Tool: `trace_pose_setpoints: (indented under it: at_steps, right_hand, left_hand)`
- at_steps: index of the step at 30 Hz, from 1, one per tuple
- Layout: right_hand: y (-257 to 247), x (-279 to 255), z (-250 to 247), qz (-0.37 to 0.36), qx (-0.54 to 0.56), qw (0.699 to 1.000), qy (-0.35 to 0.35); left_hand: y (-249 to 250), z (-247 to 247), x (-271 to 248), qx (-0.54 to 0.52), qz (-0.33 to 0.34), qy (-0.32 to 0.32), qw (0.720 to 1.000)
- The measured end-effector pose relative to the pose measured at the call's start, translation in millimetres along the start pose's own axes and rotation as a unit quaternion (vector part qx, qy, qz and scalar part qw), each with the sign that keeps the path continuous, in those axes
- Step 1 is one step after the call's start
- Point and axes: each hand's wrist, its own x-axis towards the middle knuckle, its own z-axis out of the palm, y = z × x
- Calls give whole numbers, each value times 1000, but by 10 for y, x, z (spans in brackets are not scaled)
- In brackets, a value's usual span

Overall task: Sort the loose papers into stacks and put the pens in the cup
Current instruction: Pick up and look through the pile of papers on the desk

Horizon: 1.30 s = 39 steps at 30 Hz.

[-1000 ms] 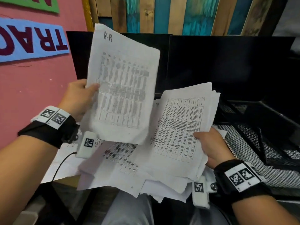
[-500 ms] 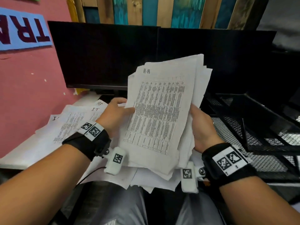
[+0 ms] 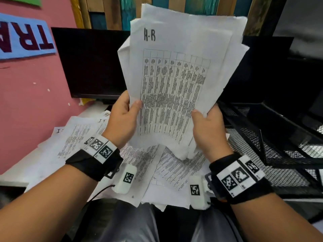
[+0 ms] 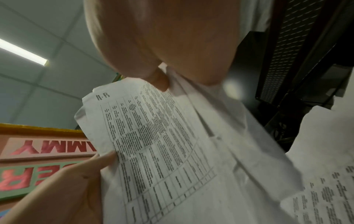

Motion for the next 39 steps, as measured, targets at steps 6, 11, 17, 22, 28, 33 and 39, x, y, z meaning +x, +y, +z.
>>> trace_pose_setpoints:
  at_steps: [6,11,17,22,28,33,39]
  right_hand:
    - [59,1,-45,17,86,995,50]
    - [-42,18,33,-9,161,985,65]
    - [-112,60,-8,-15,150,987,51]
    - [-14,42,-30,15,142,989,47]
    - [476,-225,28,172,38,984,-34]
    - [540,-285,105,174,-8,984,-47]
    - [284,-130,161,61,-15,998,-3]
  left_hand:
    - [-34,-117,-38,-31,-18,-18,999]
    - [73,-57,2,-45,8,-12,999]
    - [301,-135,100,-78,31,-22,996]
    - [318,-171,139,-108,1,31,994]
    - [31,-203,1,-87,-60,5,994]
    - [-298,-174,-167,51,-109,-9,993]
    - [-6,-148,-31,3,-36,52,998]
